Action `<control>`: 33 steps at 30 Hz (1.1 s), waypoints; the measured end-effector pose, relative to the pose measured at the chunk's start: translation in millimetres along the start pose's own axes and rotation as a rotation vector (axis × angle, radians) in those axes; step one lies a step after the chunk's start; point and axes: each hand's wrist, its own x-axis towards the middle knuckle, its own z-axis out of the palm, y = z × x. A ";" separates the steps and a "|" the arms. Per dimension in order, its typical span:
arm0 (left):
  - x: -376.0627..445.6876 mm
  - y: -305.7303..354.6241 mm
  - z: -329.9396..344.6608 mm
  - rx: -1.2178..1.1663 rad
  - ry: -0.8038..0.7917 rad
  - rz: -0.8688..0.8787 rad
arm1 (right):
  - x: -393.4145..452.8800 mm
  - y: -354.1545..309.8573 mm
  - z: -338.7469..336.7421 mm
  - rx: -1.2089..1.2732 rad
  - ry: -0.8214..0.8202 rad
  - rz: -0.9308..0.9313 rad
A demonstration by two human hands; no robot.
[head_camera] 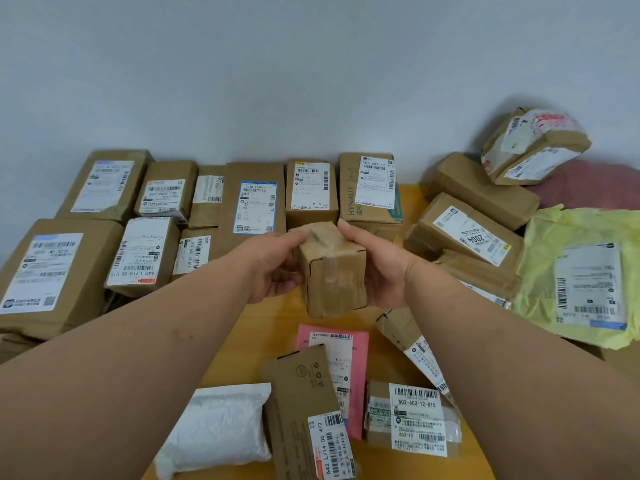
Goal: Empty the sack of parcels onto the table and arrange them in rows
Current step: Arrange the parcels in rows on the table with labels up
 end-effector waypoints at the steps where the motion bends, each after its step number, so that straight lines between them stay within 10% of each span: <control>1: 0.3 2.7 0.4 0.029 0.026 -0.014 | -5.5 -1.6 -0.1 0.017 -0.043 0.004; 15: -11.4 -7.1 -6.9 0.172 -0.007 -0.305 | -3.1 -7.4 -15.3 0.033 0.010 -0.067; 33: 6.1 -31.8 1.0 0.254 0.040 0.034 | 22.9 6.3 6.2 -0.368 0.262 -0.137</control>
